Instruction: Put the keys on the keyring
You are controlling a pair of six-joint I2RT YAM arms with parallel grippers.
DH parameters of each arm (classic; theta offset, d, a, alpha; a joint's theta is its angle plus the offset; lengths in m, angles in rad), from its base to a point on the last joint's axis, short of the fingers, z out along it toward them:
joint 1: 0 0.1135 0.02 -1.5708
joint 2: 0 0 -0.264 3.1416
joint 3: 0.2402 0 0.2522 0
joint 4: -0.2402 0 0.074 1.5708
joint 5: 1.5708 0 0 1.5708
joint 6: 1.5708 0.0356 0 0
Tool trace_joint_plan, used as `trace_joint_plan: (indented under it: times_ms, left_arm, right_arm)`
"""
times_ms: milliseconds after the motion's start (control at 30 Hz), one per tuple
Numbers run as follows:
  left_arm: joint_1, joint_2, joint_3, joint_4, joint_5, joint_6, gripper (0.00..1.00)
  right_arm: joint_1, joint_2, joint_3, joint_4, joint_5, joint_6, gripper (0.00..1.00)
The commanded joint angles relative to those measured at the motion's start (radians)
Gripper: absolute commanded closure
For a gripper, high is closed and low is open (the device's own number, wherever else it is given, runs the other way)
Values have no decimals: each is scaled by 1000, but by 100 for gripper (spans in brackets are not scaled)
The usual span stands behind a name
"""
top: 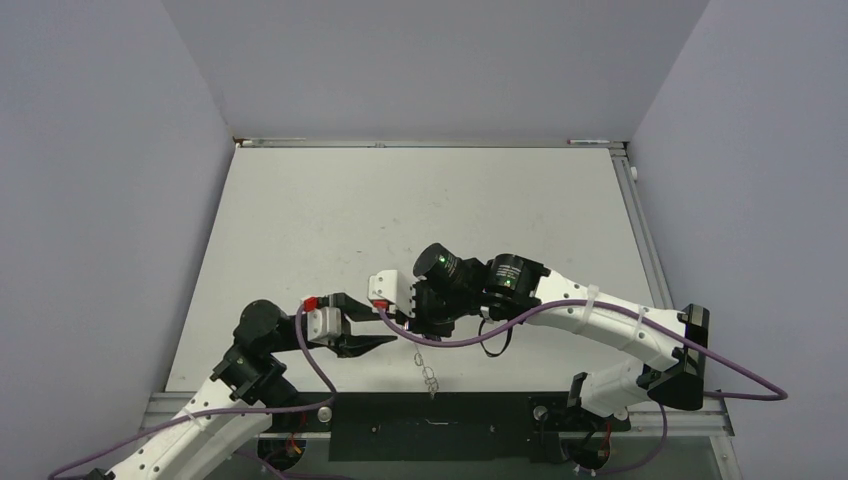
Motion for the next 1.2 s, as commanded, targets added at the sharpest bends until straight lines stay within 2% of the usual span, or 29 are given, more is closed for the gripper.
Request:
trace_joint_plan:
  times_ms: [0, 433, 567, 633, 767, 1000, 1100, 1167]
  left_arm:
    - [-22, 20, 31, 15, 24, 20, 64]
    - [-56, 51, 49, -43, -15, 46, 68]
    - [-61, 58, 54, -55, -25, 53, 74]
    - [-63, 59, 56, -57, -22, 55, 80]
    - [-65, 50, 57, -60, -27, 60, 100]
    - [-63, -19, 65, -78, -66, 89, 100]
    - [-58, -52, 65, -77, -88, 89, 100]
    - [-49, -71, 63, -72, -108, 85, 100]
  right_arm:
    - [22, 7, 57, 30, -22, -17, 95]
    - [66, 41, 104, 27, 12, 2, 95]
    - [77, 44, 113, 28, 22, 10, 95]
    - [82, 46, 114, 29, 22, 15, 95]
    - [93, 52, 118, 27, 25, 20, 95]
    - [104, 38, 111, 60, 26, 22, 94]
    - [100, 3, 83, 109, 38, 25, 58]
    - [87, -28, 64, 148, 51, 29, 45]
